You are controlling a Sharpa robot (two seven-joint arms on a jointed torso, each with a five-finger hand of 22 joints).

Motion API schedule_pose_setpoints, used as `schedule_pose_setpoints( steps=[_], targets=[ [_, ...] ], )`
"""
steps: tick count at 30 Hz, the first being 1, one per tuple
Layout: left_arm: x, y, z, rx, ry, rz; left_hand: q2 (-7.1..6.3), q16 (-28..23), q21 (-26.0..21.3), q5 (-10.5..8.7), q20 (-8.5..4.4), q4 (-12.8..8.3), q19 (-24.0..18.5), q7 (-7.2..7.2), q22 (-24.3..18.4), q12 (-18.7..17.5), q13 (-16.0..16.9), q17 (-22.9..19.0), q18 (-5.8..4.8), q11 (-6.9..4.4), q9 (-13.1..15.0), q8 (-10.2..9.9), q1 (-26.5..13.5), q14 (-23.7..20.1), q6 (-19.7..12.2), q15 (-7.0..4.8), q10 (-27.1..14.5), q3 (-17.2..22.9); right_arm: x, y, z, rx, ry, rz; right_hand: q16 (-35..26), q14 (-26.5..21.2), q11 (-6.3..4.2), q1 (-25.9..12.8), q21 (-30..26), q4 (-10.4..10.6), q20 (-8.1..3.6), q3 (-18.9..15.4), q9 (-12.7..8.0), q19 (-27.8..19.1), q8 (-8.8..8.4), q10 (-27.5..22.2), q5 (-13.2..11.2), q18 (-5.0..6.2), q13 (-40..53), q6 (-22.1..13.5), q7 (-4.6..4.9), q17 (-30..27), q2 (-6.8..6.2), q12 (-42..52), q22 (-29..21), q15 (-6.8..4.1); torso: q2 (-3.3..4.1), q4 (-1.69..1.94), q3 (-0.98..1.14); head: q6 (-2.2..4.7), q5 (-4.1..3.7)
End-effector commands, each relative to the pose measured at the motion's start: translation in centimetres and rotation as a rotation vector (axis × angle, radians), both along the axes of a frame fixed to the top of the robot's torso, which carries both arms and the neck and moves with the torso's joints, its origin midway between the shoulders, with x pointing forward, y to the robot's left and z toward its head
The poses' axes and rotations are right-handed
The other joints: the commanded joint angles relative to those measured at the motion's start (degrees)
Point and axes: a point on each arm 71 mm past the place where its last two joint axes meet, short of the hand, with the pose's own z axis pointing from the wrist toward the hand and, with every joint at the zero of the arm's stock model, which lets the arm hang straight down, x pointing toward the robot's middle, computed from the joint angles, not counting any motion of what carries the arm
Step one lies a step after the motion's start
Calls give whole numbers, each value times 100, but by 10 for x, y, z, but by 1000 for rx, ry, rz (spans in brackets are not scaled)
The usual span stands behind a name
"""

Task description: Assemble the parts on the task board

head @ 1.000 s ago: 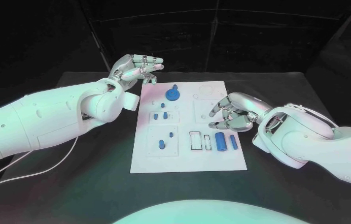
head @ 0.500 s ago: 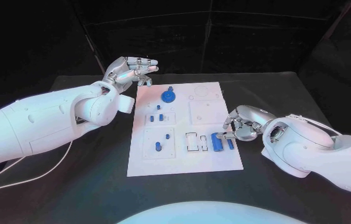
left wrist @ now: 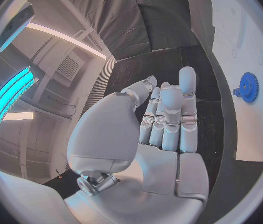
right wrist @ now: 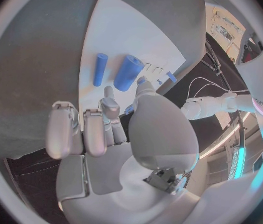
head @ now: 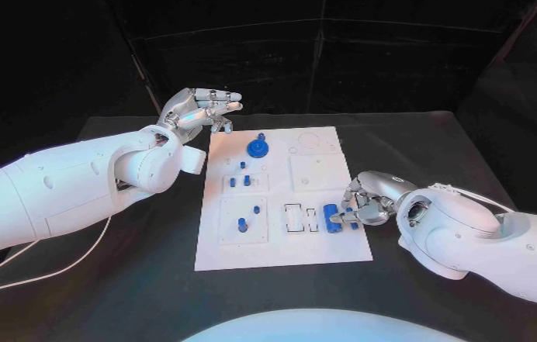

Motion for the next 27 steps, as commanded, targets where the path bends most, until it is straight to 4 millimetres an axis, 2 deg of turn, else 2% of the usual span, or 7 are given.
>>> schedule_pose_setpoints(
  steps=[1, 4, 8, 13, 17, 23, 27],
  targets=[
    [0, -1, 1, -9, -4, -10, 56, 21, -33, -25, 17, -3, 12, 3, -8, 32, 2, -3, 77, 8, -2, 17, -22, 21, -8, 29, -16, -22, -1, 2, -3, -22, 5, 8, -19, 344, -3, 1, 48, -11, 9, -40, 15, 46, 41, 67, 32, -89, 45, -34, -22, 203, 37, 65, 43, -6, 0, -2, 1, 18, 0],
    [0, -1, 0, -8, -3, -9, 56, 21, -33, -25, 17, -3, 12, 3, -8, 32, 2, -3, 77, 8, -2, 17, -22, 21, -8, 29, -16, -22, -2, 4, -6, -21, 15, 13, -19, 344, -5, 14, 58, -12, 7, -41, 21, 52, 58, 70, 51, -93, 56, -38, -25, 204, 49, 72, 59, -8, 0, -6, 4, 16, 4],
    [0, -1, 0, -8, -2, -10, 56, 21, -33, -25, 17, -3, 12, 3, -8, 32, 2, -3, 77, 8, -2, 17, -22, 21, -8, 29, -16, -22, -5, 7, -11, -21, 28, 19, -19, 345, -9, 26, 68, -11, 4, -42, 33, 58, 88, 74, 79, -96, 71, -43, -29, 205, 82, 81, 75, -11, -3, 0, -4, 33, -13],
    [0, -1, -1, -8, 0, -10, 56, 21, -33, -25, 17, -3, 12, 3, -8, 32, 2, -3, 77, 8, -2, 17, -22, 21, -8, 29, -16, -22, -6, 11, -16, -19, 40, 28, -21, 345, -18, 58, 85, -18, -1, -36, 55, 68, 141, 94, 111, -101, 110, -40, -39, 203, 148, 110, 103, -17, -1, 3, 2, 34, 2],
    [0, -1, -1, -8, 0, -10, 56, 21, -33, -25, 17, -3, 12, 3, -8, 32, 2, -3, 77, 8, -2, 17, -22, 21, -8, 29, -16, -22, -6, 14, -19, -19, 48, 33, -20, 345, -28, 100, 94, -26, -7, -36, 79, 72, 192, 115, 141, -103, 147, -29, -51, 205, 204, 135, 117, -25, 4, 3, -4, 37, 2],
    [-1, -1, -1, -8, 0, -10, 56, 21, -33, -25, 17, -3, 12, 3, -8, 32, 2, -3, 77, 8, -2, 17, -22, 21, -8, 29, -16, -22, -5, 16, -24, -16, 50, 27, -22, 347, -44, 270, 121, -47, -21, -27, 123, 87, 281, 156, 295, -111, 215, -48, -66, 206, 371, 169, 160, -39, 7, 4, -10, 32, 6],
    [-1, 0, -1, -7, 0, -9, 56, 21, -33, -25, 17, -3, 12, 3, -8, 32, 2, -3, 77, 8, -2, 17, -22, 21, -8, 29, -16, -22, -5, 15, -23, 2, 32, 13, -21, 348, -65, 397, 148, -61, -34, -21, 157, 103, 345, 248, 548, -119, 330, -8, -87, 210, 511, 253, 203, -54, 9, 3, -9, 28, 21]
  ],
)
